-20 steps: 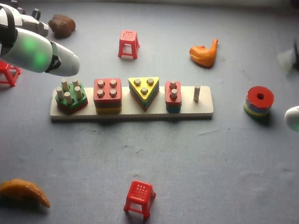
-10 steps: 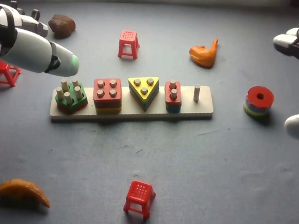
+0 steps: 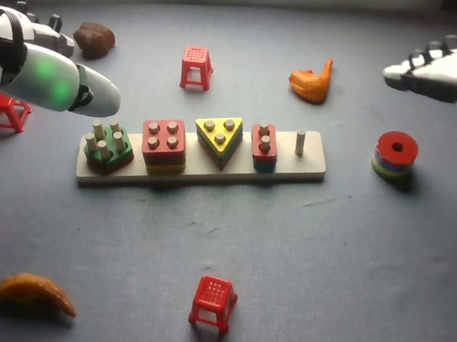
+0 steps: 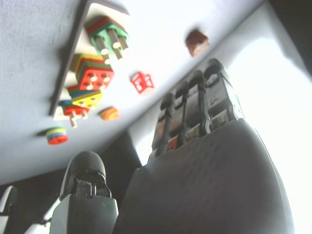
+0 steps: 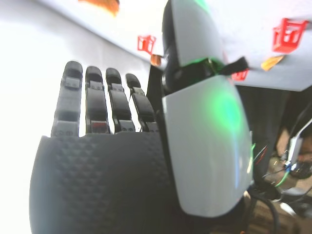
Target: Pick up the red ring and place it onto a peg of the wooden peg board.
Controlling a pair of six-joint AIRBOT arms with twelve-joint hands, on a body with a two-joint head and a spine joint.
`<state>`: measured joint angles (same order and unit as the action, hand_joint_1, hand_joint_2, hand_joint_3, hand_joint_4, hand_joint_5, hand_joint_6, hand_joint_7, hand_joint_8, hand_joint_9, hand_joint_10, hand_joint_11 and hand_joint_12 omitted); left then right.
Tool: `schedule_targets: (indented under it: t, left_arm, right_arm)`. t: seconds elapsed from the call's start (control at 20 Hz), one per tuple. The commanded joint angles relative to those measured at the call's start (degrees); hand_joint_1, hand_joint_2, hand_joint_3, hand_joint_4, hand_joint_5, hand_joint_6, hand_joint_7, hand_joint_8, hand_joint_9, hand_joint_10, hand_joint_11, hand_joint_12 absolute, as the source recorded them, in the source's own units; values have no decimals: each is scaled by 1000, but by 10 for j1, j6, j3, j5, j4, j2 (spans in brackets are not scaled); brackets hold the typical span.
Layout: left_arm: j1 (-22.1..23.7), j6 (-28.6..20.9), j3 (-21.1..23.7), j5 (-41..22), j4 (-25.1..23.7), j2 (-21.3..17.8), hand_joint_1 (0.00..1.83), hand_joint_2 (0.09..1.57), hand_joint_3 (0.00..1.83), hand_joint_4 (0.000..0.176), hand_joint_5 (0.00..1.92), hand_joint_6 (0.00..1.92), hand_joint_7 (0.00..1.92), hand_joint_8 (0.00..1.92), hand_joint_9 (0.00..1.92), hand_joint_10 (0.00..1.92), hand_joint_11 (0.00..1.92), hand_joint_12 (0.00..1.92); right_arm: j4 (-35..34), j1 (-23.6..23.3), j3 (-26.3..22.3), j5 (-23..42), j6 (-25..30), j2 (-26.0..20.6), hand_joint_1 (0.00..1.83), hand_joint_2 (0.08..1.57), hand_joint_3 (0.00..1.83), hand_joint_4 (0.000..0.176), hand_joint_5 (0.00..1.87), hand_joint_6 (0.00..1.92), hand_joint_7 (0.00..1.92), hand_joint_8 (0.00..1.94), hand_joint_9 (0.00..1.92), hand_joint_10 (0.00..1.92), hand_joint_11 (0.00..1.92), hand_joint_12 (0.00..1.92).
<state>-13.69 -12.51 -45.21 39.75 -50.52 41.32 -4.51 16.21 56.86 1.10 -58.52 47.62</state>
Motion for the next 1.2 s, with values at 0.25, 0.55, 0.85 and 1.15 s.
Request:
schedule_targets:
  t: [0.25, 0.55, 0.85, 1.15]
  left_arm:
    - [8, -2, -1, -16, -30, 1, 0, 1181, 19, 0, 5, 1, 0, 0, 0, 0, 0, 0]
    - [8, -2, -1, -16, -30, 1, 0, 1198, 20, 0, 27, 9, 13, 5, 0, 0, 0, 0]
    - [8, -2, -1, -16, -30, 2, 0, 1204, 16, 0, 21, 2, 11, 1, 0, 0, 0, 0]
    - [7, -2, -2, -16, -31, 2, 0, 1208, 13, 0, 20, 8, 4, 2, 0, 0, 0, 0]
  right_arm:
    - [-50, -9, 85, 17, 1, 68, 1305, 1022, 0, 0, 0, 0, 0, 0, 0, 0, 0, 80]
    - [-97, 23, 158, 15, 1, 134, 1229, 1065, 12, 0, 0, 0, 0, 0, 0, 0, 0, 6]
    - [-126, 56, 199, 39, 1, 176, 1322, 1037, 0, 0, 0, 0, 0, 0, 0, 0, 18, 11]
    - [-125, 70, 213, 59, 0, 190, 1315, 1024, 0, 0, 0, 0, 0, 0, 0, 0, 31, 25]
